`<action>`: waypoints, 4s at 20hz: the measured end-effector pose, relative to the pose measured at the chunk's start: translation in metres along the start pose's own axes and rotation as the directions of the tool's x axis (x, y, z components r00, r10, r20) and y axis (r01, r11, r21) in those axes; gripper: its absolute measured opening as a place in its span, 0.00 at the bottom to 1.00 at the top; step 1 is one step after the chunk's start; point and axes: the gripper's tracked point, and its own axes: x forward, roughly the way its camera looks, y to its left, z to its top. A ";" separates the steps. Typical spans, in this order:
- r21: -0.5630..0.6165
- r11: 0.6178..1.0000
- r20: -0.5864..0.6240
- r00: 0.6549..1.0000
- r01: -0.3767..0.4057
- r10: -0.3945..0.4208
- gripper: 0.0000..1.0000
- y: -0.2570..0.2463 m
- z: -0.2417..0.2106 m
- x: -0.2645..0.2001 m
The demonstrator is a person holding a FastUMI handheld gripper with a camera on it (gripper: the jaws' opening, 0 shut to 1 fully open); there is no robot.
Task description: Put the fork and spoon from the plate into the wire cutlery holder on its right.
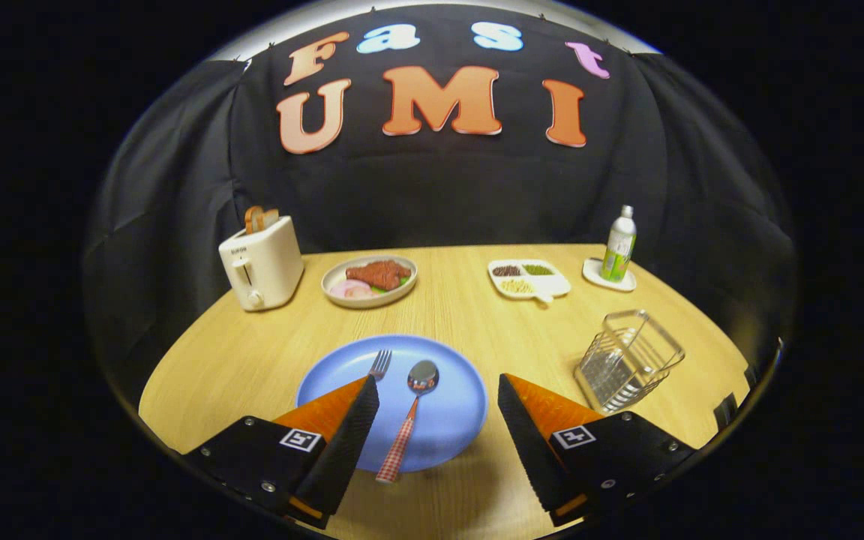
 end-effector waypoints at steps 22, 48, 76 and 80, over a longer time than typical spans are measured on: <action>-0.027 0.999 -0.208 0.977 0.037 -0.041 0.13 0.013 -0.052 0.030; -0.291 0.927 -0.580 0.814 -0.235 0.024 0.07 -0.223 0.062 -0.068; -0.186 0.981 -0.404 0.914 -0.048 -0.032 0.99 -0.181 0.102 -0.029; -0.103 0.995 -0.268 0.963 -0.004 -0.024 0.99 -0.125 0.102 -0.031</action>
